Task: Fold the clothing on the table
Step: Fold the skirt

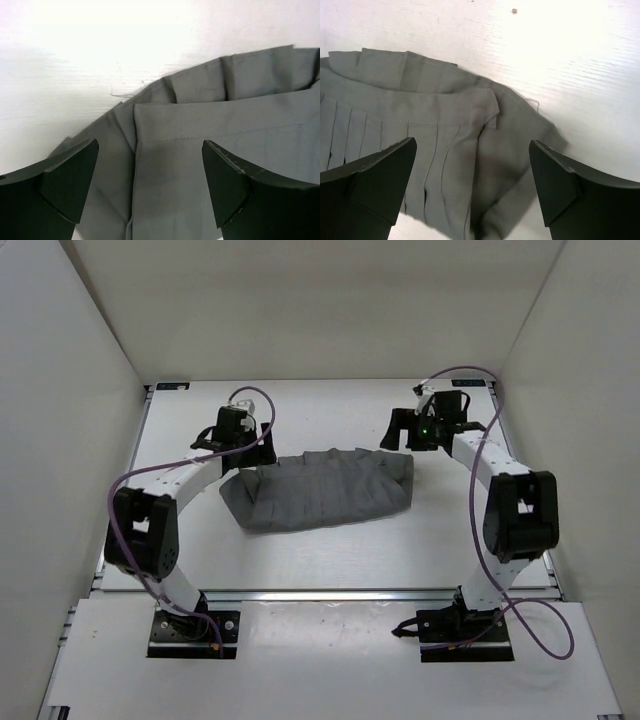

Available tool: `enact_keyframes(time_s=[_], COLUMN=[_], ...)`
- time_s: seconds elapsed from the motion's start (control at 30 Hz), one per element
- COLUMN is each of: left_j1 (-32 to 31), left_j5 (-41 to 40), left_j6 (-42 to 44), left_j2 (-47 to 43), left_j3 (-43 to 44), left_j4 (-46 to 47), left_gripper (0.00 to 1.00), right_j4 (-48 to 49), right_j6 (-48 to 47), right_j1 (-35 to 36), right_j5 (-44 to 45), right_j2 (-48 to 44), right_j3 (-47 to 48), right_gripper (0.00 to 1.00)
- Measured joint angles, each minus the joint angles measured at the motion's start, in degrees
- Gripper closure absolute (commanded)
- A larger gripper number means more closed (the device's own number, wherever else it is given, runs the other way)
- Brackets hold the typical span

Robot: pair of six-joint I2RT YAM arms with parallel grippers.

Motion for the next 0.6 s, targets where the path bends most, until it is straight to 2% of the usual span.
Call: enact_keyframes(time_s=[0.03, 0.23, 0.43, 0.6], left_j1=[-0.2, -5.2, -8.5, -7.4], left_j5=[-0.5, -5.2, -7.7, -9.0], left_j6=[0.2, 1.4, -1.9, -4.4], left_j2=[-1.9, -10.3, -11.4, -10.6], left_j3=[0.0, -2.3, -11.6, -15.1], left_j4=[-0.6, -2.0, -3.2, -5.5], left_gripper=[0.01, 0.01, 0.04, 0.10], right_j4=[-0.5, -2.3, -3.9, -3.7], right_j6=[-0.4, -1.9, -1.5, -0.8], right_j1=[-0.1, 0.8, 1.4, 1.6], right_j5=[0.8, 4.8, 5.3, 5.6], right_j2=[-2.3, -12.5, -12.4, -10.4], right_j3=[-1.0, -10.7, -20.8, -20.9], right_gripper=[0.06, 0.05, 0.06, 0.07])
